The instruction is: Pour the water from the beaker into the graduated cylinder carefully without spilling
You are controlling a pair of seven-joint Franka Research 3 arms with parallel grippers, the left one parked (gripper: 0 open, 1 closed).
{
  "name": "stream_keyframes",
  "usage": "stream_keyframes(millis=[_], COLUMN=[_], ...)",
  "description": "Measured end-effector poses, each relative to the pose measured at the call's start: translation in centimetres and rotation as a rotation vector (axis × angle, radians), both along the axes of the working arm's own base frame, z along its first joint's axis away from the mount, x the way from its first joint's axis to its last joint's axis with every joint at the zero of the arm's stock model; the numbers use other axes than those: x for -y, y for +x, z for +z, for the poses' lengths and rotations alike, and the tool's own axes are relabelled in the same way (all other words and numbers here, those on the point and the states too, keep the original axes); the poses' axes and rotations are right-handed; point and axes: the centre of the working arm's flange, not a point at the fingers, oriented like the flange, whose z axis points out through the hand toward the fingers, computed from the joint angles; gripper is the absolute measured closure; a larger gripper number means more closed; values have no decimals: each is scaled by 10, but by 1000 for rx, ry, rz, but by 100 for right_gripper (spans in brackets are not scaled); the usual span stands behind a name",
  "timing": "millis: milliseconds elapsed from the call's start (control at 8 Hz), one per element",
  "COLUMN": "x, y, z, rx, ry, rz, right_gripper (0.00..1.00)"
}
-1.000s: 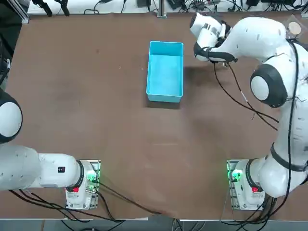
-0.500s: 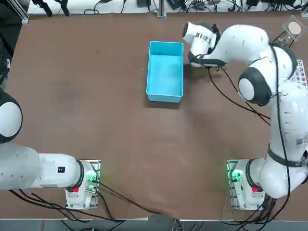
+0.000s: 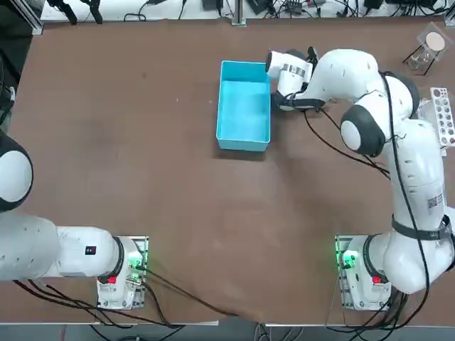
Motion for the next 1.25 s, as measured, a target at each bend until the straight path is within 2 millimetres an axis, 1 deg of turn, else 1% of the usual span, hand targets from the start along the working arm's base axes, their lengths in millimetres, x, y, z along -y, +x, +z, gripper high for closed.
stream_keyframes(millis=[250, 375, 625, 875, 1125, 1250], x=[19, 24, 31, 35, 40, 43], y=[3, 3, 5, 4, 1, 2], z=[-13, -15, -14, -20, -29, -30], rx=[2, 8, 52, 56, 69, 78], ry=[-40, -53, -65, -74, -85, -92], rz=[-14, -25, -54, -66, -81, -90], right_gripper=[0, 0, 0, 0, 3, 12])
